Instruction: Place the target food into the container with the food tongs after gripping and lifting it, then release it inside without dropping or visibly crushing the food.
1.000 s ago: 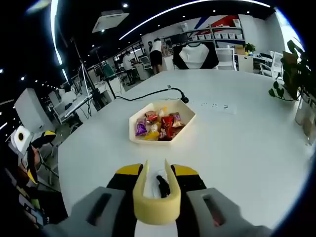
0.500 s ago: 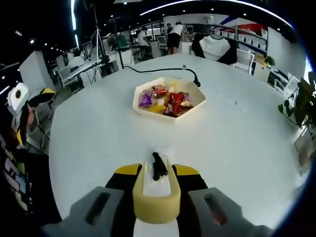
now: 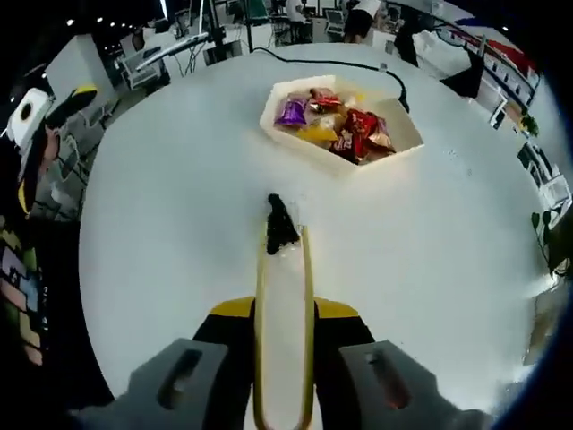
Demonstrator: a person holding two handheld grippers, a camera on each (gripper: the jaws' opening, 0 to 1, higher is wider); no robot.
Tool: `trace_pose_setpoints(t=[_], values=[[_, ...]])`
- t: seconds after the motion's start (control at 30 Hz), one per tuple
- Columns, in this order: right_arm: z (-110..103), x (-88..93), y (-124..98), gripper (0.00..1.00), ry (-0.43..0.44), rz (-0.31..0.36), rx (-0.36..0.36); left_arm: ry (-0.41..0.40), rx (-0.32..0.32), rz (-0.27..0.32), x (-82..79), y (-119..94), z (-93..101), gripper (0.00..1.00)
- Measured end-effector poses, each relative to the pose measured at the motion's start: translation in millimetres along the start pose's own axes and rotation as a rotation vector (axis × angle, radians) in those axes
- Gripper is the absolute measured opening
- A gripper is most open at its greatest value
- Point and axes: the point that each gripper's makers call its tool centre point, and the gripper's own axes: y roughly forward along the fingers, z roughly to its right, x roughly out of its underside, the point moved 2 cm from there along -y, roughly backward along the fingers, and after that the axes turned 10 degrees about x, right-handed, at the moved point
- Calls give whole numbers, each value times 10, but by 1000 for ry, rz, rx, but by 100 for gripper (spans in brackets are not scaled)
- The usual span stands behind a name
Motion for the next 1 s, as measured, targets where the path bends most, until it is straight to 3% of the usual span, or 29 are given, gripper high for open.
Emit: trace_pose_setpoints(t=[0.07, 0.13, 0.2, 0.23, 0.3, 0.33, 0.37, 0.63, 0.73, 0.77, 0.8, 1.0], values=[[-46, -35, -46, 17, -31, 70, -20, -8, -7, 1, 9, -11, -23, 94], [-23, -68, -73, 17, 27, 112, -11, -11, -9, -5, 35, -7, -33, 94], [-116, 7, -107, 17, 14, 64, -13, -14, 1, -19, 76, 19, -20, 94], [-89, 81, -87, 18, 15, -18, -7, -14, 4, -23, 86, 29, -14, 94], [-149, 156, -65, 19, -33, -109, -54, -13, 12, -30, 94, 50, 4, 94], [-165, 143, -69, 20, -111, -99, -45, -11, 16, -32, 90, 56, 15, 94], [-174, 142, -77, 20, -130, -106, -36, -4, 18, -28, 71, 59, 27, 94], [-173, 14, -99, 20, -90, -54, -1, -17, -9, -4, 39, 10, 18, 93], [-186, 14, -67, 20, -152, -99, 18, -17, -3, -10, 52, 1, 28, 93], [-211, -8, -60, 21, -150, -96, 11, -12, -1, -15, 57, 0, 28, 93], [-78, -30, -17, 21, -148, -98, -8, -8, -1, -16, 55, 0, 26, 93], [-139, -75, 11, 19, -145, -139, -39, -3, -8, -1, -1, -32, 7, 93]])
